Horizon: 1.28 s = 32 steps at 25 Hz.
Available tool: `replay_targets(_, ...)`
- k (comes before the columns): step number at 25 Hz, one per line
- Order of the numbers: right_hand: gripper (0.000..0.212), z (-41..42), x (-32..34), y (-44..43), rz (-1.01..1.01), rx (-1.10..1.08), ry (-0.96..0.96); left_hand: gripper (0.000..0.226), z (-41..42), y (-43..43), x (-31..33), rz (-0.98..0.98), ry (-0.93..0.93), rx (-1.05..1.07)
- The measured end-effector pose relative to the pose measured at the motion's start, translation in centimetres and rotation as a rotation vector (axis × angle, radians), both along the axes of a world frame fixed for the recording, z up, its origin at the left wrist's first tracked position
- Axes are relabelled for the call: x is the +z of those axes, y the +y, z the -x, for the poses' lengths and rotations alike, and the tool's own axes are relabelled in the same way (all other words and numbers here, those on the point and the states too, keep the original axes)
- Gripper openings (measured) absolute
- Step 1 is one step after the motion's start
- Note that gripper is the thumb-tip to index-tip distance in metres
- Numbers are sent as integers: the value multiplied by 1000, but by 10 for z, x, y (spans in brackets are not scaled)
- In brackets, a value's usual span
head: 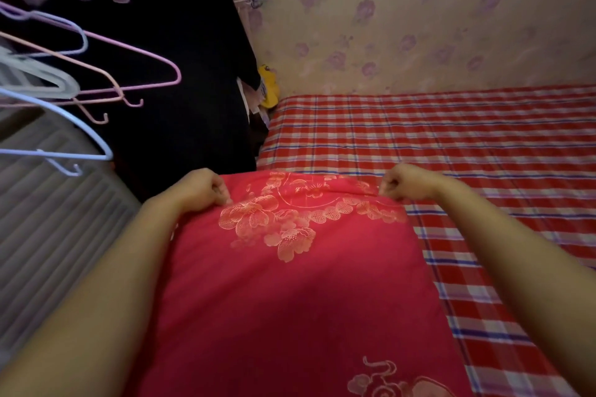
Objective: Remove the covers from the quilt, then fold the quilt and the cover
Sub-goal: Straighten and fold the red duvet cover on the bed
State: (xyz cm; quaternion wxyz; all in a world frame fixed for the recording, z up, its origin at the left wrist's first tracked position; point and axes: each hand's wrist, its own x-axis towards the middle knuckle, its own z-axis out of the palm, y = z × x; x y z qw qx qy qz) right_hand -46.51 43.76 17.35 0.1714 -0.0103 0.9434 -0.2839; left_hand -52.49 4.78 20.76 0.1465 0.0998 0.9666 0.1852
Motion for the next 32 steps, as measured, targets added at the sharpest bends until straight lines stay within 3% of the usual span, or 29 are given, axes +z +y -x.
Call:
replay_targets(4,34,14,5,-5,-178,83,78,14,18,-1,-1,-145,119,136)
replay_targets(7,23,19,6,-1,7,37,124,17,29,-8,-4,-162,239,240)
replay_targets(9,23,20,5,0,116,21,58,15,38,-4,-8,-119,339,272)
replay_targets(14,40,22,-9,-13,-37,21,120,27,54,20,-48,132,573,393)
replay_targets(19,15,45,10,-20,75,-274,375,29,52,8,-74,8,633,463)
replay_targets(22,21,59,6,-34,118,-325,232,26,52,3,-78,-35,619,520)
replay_targets(25,27,54,-21,-38,292,-556,42,25,51,0,-86,-207,437,560)
replay_targets(27,14,46,-30,-33,392,-667,184,21,45,-3,-94,-223,471,516)
replay_targets(29,4,35,-25,-25,525,-591,361,12,39,-7,-104,-194,561,460)
replay_targets(32,6,16,-16,-19,550,-306,231,12,36,-8,-111,-244,527,470)
